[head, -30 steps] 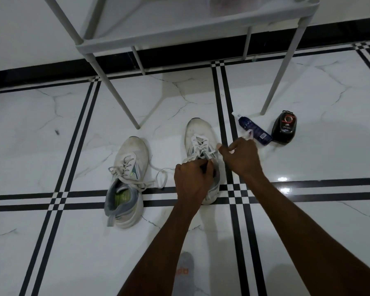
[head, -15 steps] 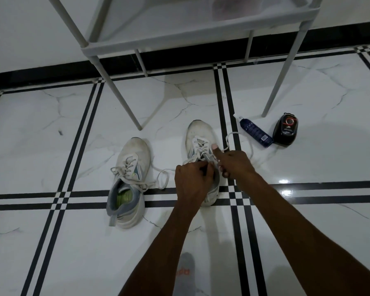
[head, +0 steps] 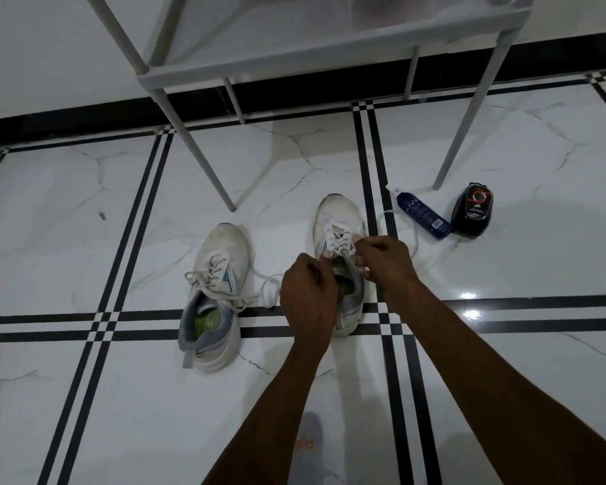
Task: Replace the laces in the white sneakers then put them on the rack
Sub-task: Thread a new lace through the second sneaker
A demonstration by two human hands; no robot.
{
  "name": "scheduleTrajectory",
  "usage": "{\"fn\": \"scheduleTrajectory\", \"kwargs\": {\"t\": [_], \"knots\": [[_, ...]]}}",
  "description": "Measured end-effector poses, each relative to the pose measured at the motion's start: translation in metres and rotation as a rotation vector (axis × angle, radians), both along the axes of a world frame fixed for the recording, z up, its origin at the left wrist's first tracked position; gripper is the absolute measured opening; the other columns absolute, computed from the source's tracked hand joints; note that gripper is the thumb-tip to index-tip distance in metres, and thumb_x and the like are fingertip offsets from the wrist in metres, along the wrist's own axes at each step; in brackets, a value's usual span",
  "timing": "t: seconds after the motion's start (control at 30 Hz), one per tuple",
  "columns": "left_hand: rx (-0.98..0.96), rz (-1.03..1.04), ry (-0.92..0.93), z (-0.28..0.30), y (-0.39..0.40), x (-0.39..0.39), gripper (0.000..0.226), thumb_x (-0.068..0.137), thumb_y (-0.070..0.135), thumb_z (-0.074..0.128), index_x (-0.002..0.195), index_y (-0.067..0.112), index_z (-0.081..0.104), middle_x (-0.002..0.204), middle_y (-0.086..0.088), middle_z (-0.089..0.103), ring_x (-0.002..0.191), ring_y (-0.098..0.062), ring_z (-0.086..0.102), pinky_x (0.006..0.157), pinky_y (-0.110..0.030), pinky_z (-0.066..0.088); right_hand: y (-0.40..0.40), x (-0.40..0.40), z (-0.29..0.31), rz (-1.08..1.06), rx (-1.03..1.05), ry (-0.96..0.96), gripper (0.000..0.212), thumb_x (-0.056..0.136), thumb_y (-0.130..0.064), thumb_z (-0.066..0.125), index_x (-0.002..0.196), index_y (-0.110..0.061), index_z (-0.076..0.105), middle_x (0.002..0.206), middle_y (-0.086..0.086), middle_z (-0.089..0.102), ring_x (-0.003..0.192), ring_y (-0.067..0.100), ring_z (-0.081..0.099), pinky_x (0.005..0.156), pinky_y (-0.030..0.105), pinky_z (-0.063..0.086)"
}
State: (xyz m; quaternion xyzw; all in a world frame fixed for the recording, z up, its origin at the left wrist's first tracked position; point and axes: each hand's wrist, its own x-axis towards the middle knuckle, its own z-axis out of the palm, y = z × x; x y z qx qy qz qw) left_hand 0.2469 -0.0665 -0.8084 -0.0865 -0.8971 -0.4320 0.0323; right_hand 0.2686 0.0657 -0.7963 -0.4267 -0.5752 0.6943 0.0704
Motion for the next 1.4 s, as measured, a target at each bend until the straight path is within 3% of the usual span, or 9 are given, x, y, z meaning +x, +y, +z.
{"fn": "scheduleTrajectory", "kwargs": {"t": [0.13,0.3,0.47,0.6,0.77,0.9,1.13,1.3,1.4], "knots": [[0.138,0.128,-0.211,-0.009,0.001,-0.007,0.043,0.087,0.065,0.063,0.079,0.023,0.063,0.071,0.003,0.064,0.07,-0.015,0.064,0.066,-0.031,0.054,-0.001,-0.003,-0.003,0.025,-0.015,-0.043,0.021,0.09,-0.031,0.073,0.094,-0.011,0.069,0.078,0.005,0.068,0.065,0.011,0.058,0.055,0.022,0.047],[0.342,0.132,-0.488,-0.002,0.009,-0.025,0.026,0.082,0.037,0.082,0.086,0.013,0.075,0.082,0.001,0.074,0.076,-0.009,0.067,0.072,-0.018,0.051,-0.002,-0.002,-0.004,0.05,-0.015,-0.029,0.022,0.092,-0.028,0.07,0.087,-0.008,0.07,0.08,0.009,0.069,0.072,0.018,0.061,0.057,0.025,0.049],[0.464,0.152,-0.528,-0.005,0.002,-0.031,0.022,0.085,0.026,0.082,0.083,0.006,0.073,0.083,-0.01,0.074,0.073,-0.013,0.065,0.078,-0.034,0.056,-0.001,0.004,0.001,-0.084,-0.156,0.046,0.021,0.092,-0.02,0.07,0.095,0.001,0.072,0.087,0.015,0.071,0.076,0.018,0.063,0.067,0.028,0.053],[0.511,0.118,-0.584,-0.005,0.002,-0.029,0.022,0.091,0.025,0.076,0.086,0.004,0.071,0.081,-0.009,0.073,0.076,-0.016,0.065,0.083,-0.04,0.057,0.004,0.003,0.007,-0.128,-0.187,0.118,0.013,0.093,-0.021,0.07,0.092,-0.009,0.076,0.101,0.012,0.076,0.09,0.022,0.069,0.075,0.031,0.058],[0.609,0.032,-0.58,0.017,0.006,-0.037,0.024,0.101,0.026,0.062,0.102,0.005,0.074,0.085,0.004,0.074,0.076,0.0,0.067,0.079,-0.025,0.053,0.008,-0.006,0.027,-0.175,-0.146,0.202,0.023,0.095,-0.021,0.067,0.111,-0.004,0.07,0.099,0.01,0.076,0.086,0.018,0.073,0.064,0.023,0.055],[0.578,-0.136,-0.436,0.042,0.007,-0.059,0.02,0.103,0.023,0.058,0.102,0.01,0.073,0.09,0.002,0.075,0.079,0.002,0.067,0.071,-0.013,0.05,0.009,-0.008,0.039,-0.033,0.027,0.163,0.017,0.093,-0.015,0.069,0.107,-0.007,0.066,0.087,0.008,0.076,0.066,0.008,0.072,0.05,0.013,0.047],[0.439,-0.398,-0.302,0.065,0.009,-0.075,0.019,0.102,0.025,0.061,0.092,0.016,0.074,0.091,-0.001,0.076,0.083,-0.011,0.07,0.075,-0.022,0.051,0.01,-0.013,0.049,0.149,0.152,0.15,0.015,0.09,-0.009,0.071,0.103,-0.002,0.073,0.09,0.011,0.075,0.06,0.001,0.069,0.05,0.011,0.047],[0.391,-0.541,-0.21,0.083,0.013,-0.087,0.02,0.102,0.022,0.06,0.101,0.011,0.076,0.093,0.0,0.076,0.092,-0.01,0.071,0.084,-0.023,0.053,0.014,-0.016,0.059,0.634,0.315,0.107,0.02,0.095,-0.008,0.062,0.111,-0.008,0.074,0.096,0.006,0.074,0.079,0.012,0.068,0.064,0.016,0.05],[0.406,-0.535,-0.211,0.082,0.015,-0.094,0.021,0.102,0.021,0.059,0.101,0.007,0.075,0.092,-0.005,0.076,0.093,-0.017,0.073,0.089,-0.033,0.057,0.017,-0.021,0.068,0.87,0.423,0.054,0.017,0.094,-0.03,0.067,0.102,-0.016,0.074,0.097,-0.001,0.073,0.091,0.014,0.067,0.081,0.028,0.055]]}}
